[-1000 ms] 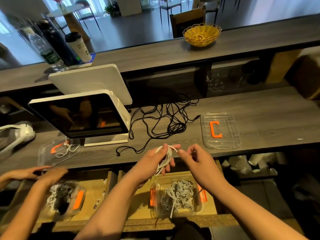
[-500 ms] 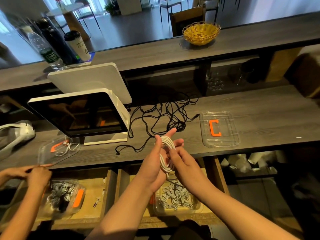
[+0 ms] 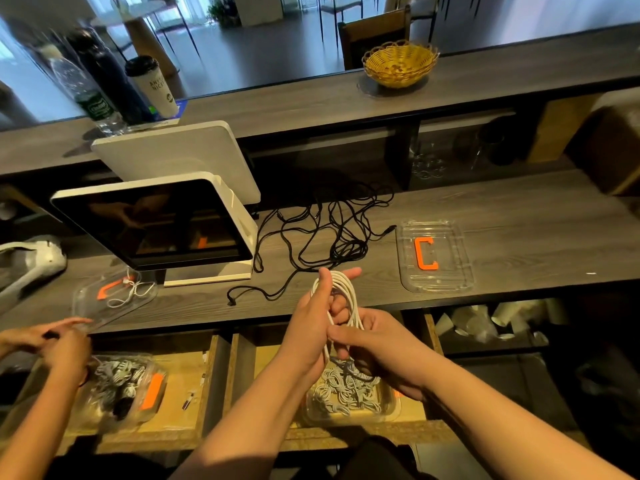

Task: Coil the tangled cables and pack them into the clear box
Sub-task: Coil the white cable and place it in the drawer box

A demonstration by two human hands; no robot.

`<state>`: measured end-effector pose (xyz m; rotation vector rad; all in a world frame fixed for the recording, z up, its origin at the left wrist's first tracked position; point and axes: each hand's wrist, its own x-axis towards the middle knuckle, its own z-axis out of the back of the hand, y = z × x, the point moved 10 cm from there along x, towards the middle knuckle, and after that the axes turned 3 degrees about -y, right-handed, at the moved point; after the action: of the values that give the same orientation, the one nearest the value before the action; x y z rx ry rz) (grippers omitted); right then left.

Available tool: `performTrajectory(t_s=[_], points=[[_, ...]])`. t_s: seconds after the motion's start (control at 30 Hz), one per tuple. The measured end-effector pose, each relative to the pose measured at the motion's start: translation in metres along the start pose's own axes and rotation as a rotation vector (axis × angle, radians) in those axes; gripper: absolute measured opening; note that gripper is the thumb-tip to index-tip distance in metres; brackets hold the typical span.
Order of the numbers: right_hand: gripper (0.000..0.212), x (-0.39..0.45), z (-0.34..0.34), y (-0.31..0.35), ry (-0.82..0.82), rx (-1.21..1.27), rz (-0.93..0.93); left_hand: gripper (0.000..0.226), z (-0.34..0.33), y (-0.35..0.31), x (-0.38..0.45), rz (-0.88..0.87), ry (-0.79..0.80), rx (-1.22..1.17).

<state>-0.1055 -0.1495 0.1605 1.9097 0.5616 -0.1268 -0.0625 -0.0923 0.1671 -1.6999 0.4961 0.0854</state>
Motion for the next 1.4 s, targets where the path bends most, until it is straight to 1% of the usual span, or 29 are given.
performTrajectory(t_s=[0.1, 0.2, 0.33, 0.4, 0.53, 0.63, 0.7, 0.77, 0.83, 0.9, 0.97, 1.07, 1.17, 1.2, 1.27, 1.4], points=[[0.019, -0.002, -0.004, 0.0, -0.011, 0.071, -0.043, 0.051, 0.0, -0.003, -0.001, -0.035, -0.036, 0.044], [0.025, -0.001, -0.001, -0.008, -0.005, 0.077, -0.088, 0.051, -0.001, -0.006, -0.003, -0.053, -0.053, 0.066], [0.019, -0.002, -0.002, -0.012, 0.019, 0.134, -0.122, 0.045, 0.0, -0.006, -0.002, -0.038, -0.04, 0.068], [0.018, -0.003, -0.003, -0.013, 0.023, 0.138, -0.123, 0.042, 0.0, -0.003, -0.001, 0.001, -0.045, -0.01], [0.011, -0.003, 0.001, -0.009, -0.026, 0.087, -0.076, 0.034, 0.0, 0.006, 0.003, 0.088, -0.045, -0.27], [0.003, -0.002, 0.013, -0.007, -0.097, -0.019, -0.071, 0.034, 0.002, 0.009, 0.004, 0.127, -0.063, -0.331], [0.006, -0.001, 0.018, -0.004, -0.114, -0.157, -0.071, 0.037, 0.008, 0.01, 0.006, 0.136, -0.075, -0.267], [0.005, 0.0, 0.018, 0.001, -0.084, -0.312, -0.071, 0.041, 0.017, 0.009, 0.008, 0.103, -0.083, -0.078], [0.006, -0.001, 0.018, 0.004, -0.044, -0.454, -0.071, 0.034, 0.02, 0.004, 0.007, 0.051, -0.086, 0.117], [0.008, -0.002, 0.019, 0.004, -0.028, -0.528, -0.065, 0.025, 0.019, 0.002, 0.005, 0.043, -0.099, 0.177], [0.005, -0.003, 0.02, 0.001, -0.022, -0.565, -0.051, 0.026, 0.017, 0.003, 0.004, 0.041, -0.115, 0.215], [0.007, -0.007, 0.024, -0.004, -0.026, -0.59, -0.042, 0.033, 0.017, 0.005, 0.004, -0.024, -0.156, 0.286], [0.006, -0.009, 0.03, -0.001, -0.037, -0.549, -0.046, 0.025, 0.014, 0.009, 0.003, -0.121, -0.206, 0.286], [0.006, -0.01, 0.031, 0.0, -0.037, -0.553, -0.059, 0.023, 0.011, 0.008, 0.002, -0.153, -0.204, 0.318], [0.006, -0.01, 0.034, 0.001, -0.028, -0.578, -0.085, 0.027, 0.006, 0.011, 0.003, -0.182, -0.181, 0.415], [0.007, -0.011, 0.039, -0.009, -0.01, -0.613, -0.141, 0.034, 0.007, 0.018, 0.009, -0.152, -0.146, 0.569]])
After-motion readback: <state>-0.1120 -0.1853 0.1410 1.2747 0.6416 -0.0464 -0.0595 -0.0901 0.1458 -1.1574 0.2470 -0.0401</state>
